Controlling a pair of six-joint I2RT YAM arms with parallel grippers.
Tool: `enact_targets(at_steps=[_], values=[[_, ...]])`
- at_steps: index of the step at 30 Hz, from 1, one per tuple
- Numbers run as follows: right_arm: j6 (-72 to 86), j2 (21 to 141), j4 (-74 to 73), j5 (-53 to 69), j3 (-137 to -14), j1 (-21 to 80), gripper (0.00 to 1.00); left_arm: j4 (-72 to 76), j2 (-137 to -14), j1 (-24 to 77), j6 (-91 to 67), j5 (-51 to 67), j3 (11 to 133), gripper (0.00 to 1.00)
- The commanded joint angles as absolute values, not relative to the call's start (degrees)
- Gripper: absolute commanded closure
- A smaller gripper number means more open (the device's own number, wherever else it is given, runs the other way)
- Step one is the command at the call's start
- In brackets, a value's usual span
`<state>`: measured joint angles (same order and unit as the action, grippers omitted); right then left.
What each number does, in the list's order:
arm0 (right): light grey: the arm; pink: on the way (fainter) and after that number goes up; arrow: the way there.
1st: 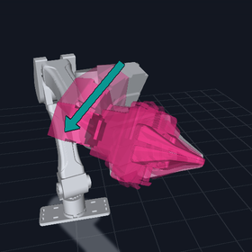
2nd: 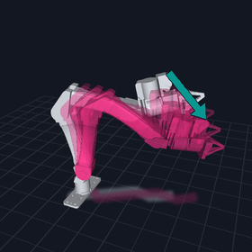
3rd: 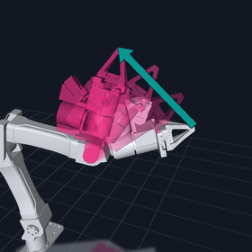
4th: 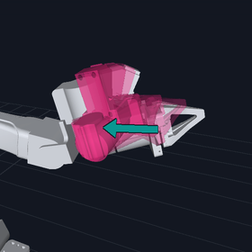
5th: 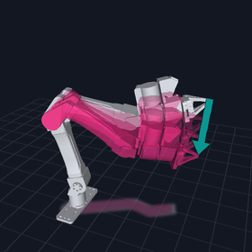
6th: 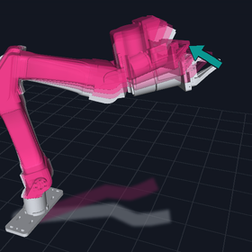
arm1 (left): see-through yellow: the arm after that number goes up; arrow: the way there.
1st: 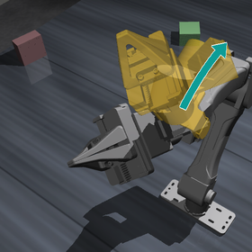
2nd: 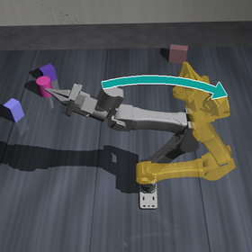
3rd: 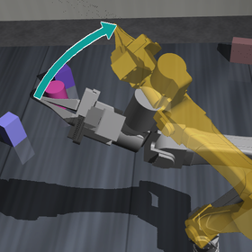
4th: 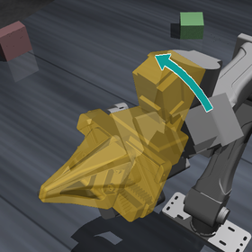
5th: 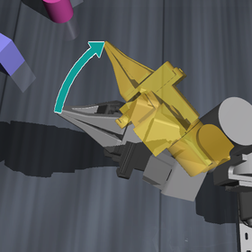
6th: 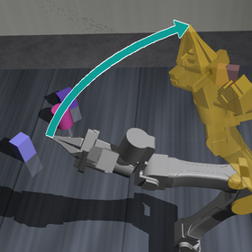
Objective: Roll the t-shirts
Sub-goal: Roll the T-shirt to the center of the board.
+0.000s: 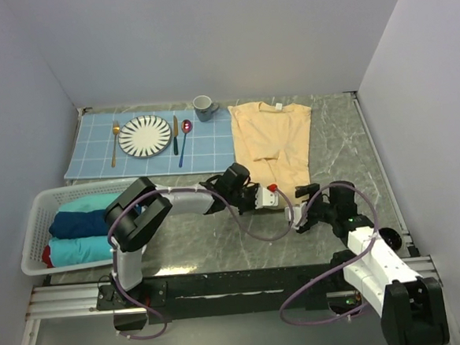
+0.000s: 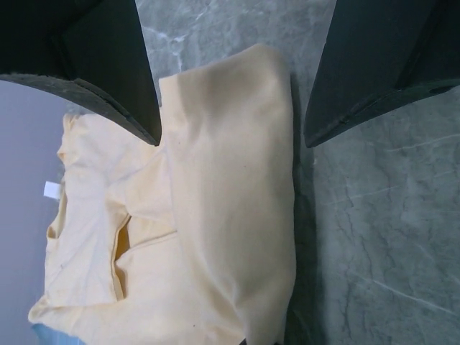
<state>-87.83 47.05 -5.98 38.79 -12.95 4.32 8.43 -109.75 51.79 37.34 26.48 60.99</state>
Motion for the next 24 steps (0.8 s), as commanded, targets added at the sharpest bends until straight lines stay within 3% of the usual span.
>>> enact_targets(at_steps=[1, 7, 10, 13, 16, 17, 20, 24], values=[[-90.8, 50.2, 0.4, 38.5, -13.1, 5.4, 0.12, 2.9, -111.0, 50.3, 34.2, 34.4, 64.9, 0.94], [-91.4, 58.0, 7.1, 35.1, -13.4, 7.6, 0.15, 1.1, -112.0, 48.6, 34.2, 38.1, 68.1, 0.94], [-91.1, 62.6, 9.0, 32.7, -14.8, 8.1, 0.23, 0.2, -112.7, 47.6, 33.3, 39.5, 69.7, 0.94], [-87.5, 66.4, 11.6, 30.0, -16.5, 8.7, 0.35, -2.0, -113.2, 46.7, 34.0, 40.8, 70.8, 0.94], [-84.6, 70.2, 11.0, 27.2, -19.9, 9.4, 0.56, -3.2, -113.4, 46.1, 34.9, 41.5, 71.4, 0.94], [-83.9, 71.7, 9.5, 26.8, -21.5, 9.4, 0.7, -3.7, -113.5, 45.7, 34.8, 41.7, 71.9, 0.94], [-81.8, 73.6, -2.7, 29.0, -29.5, 9.1, 0.86, -6.9, -114.5, 44.1, 33.4, 43.0, 75.0, 0.95], [-80.9, 74.9, -22.6, 33.9, -39.6, 8.0, 0.95, -16.0, -117.1, 41.7, 32.1, 48.0, 81.7, 0.95]])
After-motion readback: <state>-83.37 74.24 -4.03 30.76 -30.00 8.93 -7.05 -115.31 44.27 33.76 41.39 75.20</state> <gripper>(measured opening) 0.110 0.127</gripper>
